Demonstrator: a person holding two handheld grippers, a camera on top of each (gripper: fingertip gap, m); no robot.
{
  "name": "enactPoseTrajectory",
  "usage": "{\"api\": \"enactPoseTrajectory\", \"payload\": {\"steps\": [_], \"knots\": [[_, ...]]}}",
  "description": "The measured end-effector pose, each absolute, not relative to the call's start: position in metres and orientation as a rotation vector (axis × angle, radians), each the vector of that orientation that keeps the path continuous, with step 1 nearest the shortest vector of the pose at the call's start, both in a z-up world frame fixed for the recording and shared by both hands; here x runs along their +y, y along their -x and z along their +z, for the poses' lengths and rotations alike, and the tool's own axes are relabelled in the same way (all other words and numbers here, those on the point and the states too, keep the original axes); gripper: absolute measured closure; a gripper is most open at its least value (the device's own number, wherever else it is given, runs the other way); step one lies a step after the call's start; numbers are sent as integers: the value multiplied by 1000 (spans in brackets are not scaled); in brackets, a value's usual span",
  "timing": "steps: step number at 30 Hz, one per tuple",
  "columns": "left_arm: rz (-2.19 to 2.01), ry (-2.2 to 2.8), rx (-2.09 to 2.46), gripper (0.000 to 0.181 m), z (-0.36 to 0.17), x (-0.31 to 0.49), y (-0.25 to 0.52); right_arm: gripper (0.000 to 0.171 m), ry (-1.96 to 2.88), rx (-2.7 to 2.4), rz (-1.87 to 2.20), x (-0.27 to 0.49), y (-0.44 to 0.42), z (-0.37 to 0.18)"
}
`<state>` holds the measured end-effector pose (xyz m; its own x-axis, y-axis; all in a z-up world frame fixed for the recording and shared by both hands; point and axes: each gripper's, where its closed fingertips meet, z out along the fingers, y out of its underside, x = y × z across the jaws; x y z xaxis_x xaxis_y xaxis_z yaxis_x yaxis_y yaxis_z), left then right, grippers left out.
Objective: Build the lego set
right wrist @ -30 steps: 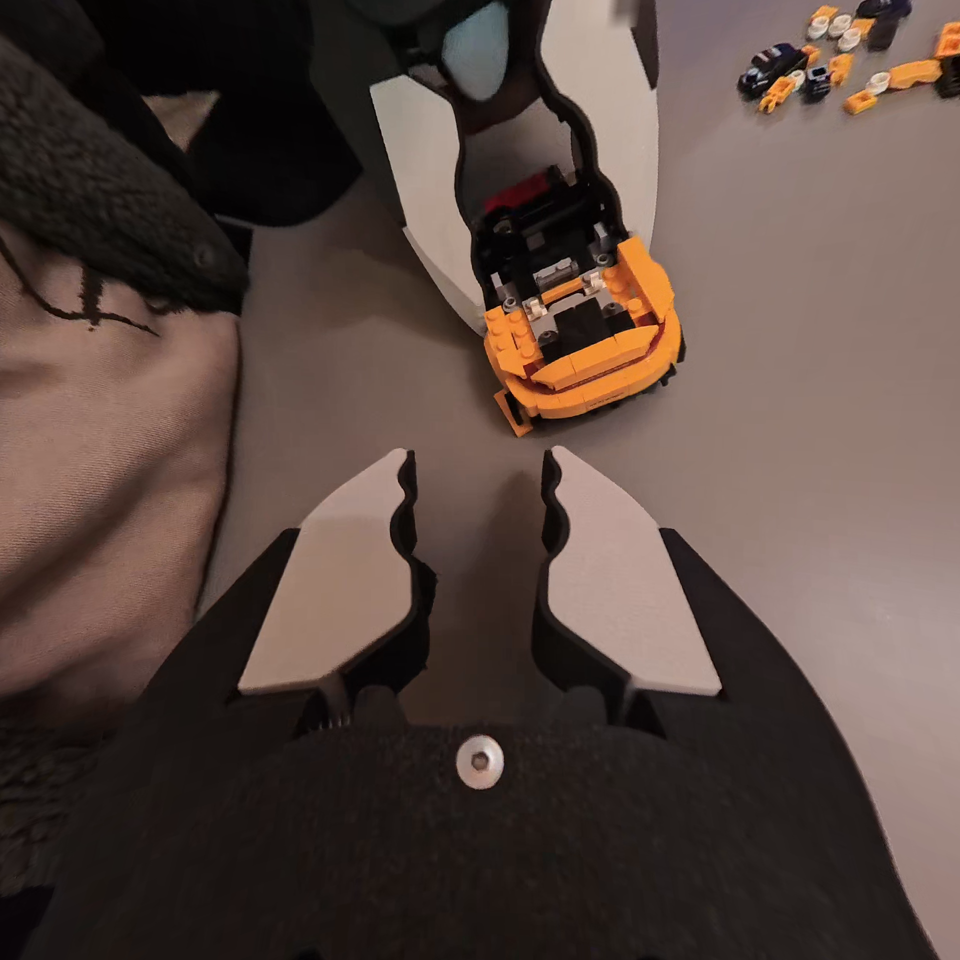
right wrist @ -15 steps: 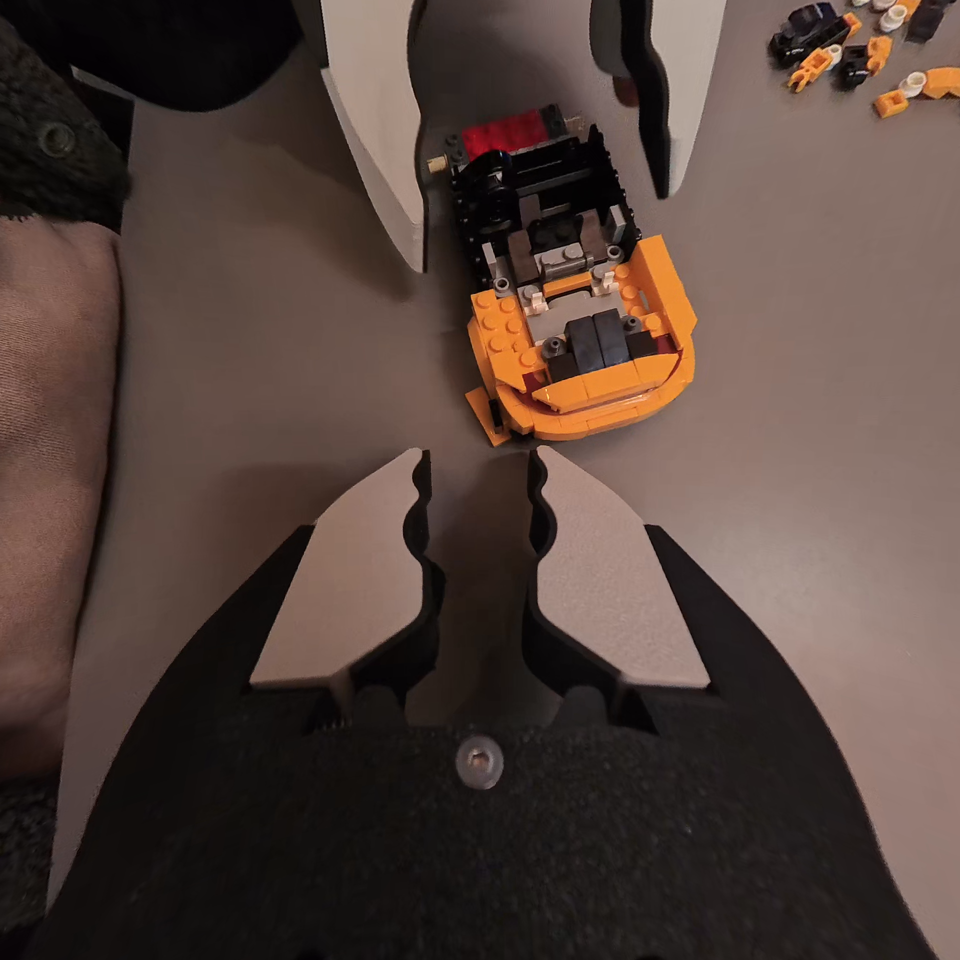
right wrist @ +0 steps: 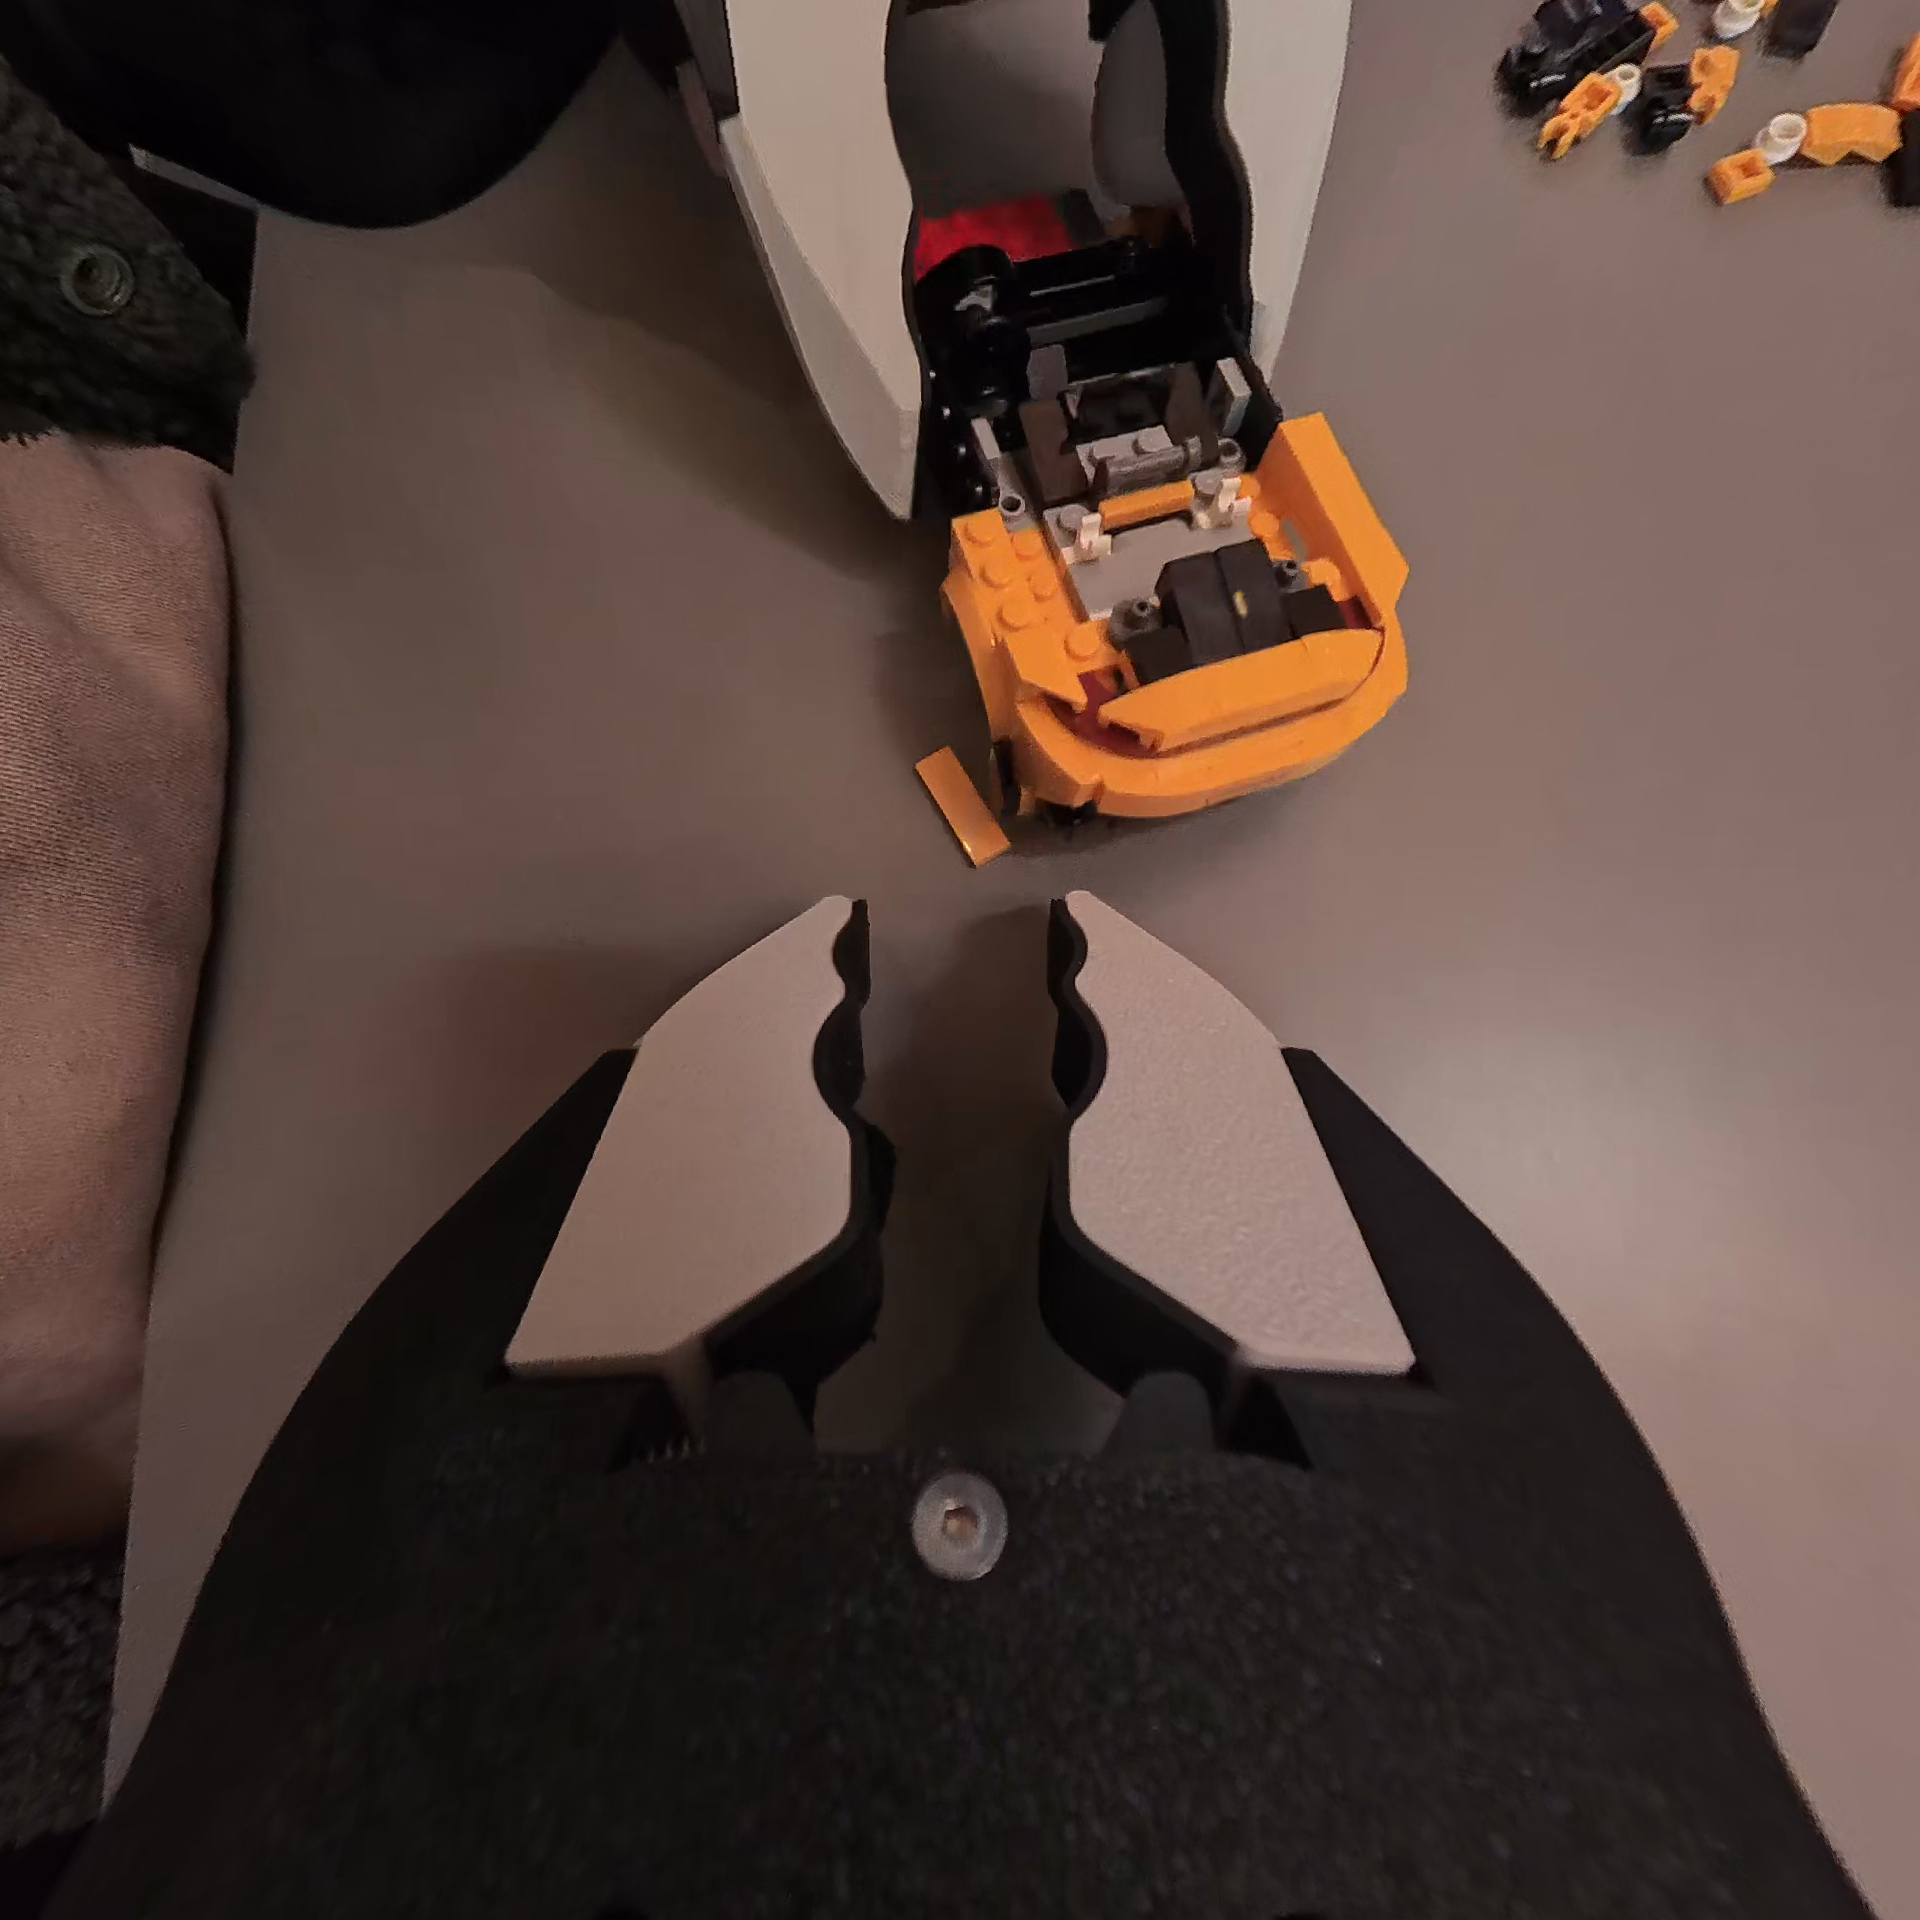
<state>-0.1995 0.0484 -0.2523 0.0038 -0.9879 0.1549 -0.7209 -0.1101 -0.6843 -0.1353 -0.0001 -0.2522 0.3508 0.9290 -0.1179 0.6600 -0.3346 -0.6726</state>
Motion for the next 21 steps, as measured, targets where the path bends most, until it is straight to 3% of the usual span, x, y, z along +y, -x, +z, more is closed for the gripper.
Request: {"api": "enactPoseTrajectory", "payload": {"steps": [1, 5, 12, 21], "knots": [[-904, 1886, 1740, 118, -251, 49, 200, 140, 2089, -1371, 673, 1, 135, -251], [-1065, 1953, 1646, 118, -244, 48, 198, 151, 2039, -1307, 611, 8, 138, -239], [-1450, 2105, 1389, 118, -227, 47, 195, 153, 1949, -1143, 440, 22, 140, -212], [-1642, 2164, 1265, 118, -220, 45, 194, 152, 1871, -1395, 490, 5, 148, -233]]}}
